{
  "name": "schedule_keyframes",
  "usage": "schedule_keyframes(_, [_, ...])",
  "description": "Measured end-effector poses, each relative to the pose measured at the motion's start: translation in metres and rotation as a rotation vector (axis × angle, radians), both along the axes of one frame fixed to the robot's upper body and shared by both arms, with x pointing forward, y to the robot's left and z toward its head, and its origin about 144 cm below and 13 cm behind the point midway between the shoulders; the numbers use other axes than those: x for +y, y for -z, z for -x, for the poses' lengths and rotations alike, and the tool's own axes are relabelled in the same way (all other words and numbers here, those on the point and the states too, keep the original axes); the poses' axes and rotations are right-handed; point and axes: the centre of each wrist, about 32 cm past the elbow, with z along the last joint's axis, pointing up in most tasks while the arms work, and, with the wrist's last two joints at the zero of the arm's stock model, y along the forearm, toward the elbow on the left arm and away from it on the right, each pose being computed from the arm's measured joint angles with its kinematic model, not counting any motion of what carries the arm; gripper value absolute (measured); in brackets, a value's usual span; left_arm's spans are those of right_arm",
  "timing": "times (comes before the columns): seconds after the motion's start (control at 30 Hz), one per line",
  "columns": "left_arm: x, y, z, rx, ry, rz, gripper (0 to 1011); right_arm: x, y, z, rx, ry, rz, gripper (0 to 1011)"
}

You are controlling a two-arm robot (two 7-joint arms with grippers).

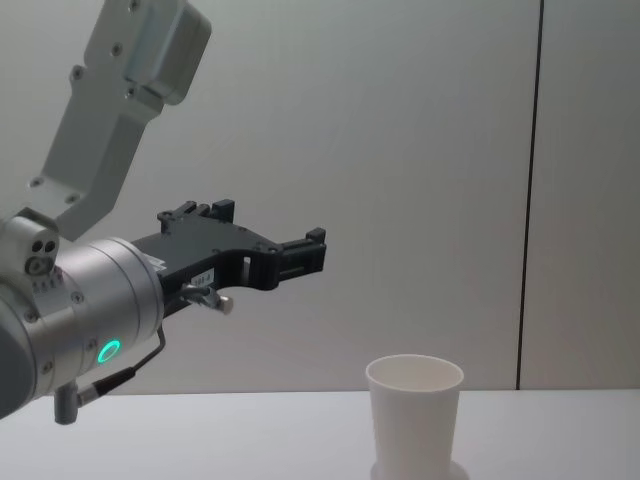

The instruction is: Place the pen into the pen holder.

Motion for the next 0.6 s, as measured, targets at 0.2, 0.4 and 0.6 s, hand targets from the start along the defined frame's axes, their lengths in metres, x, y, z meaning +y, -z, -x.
schedule_keyframes(0.2, [0.0000,0.0000,0.0000,0.000,0.000,0.000,1000,0.0003,0.0018,-0.0001,0.008,0.005,0.002,285])
schedule_keyframes(0.4, [0.0000,0.0000,0.0000,0.000,0.000,0.000,1000,0.0007,0.0035,0.0001,0.013,0.010,0.003,164])
schedule_keyframes(0.6, [0.0000,0.0000,0.0000,0.000,0.000,0.000,1000,0.0005,0.0045,0.0002,0.015,0.016,0.001,163])
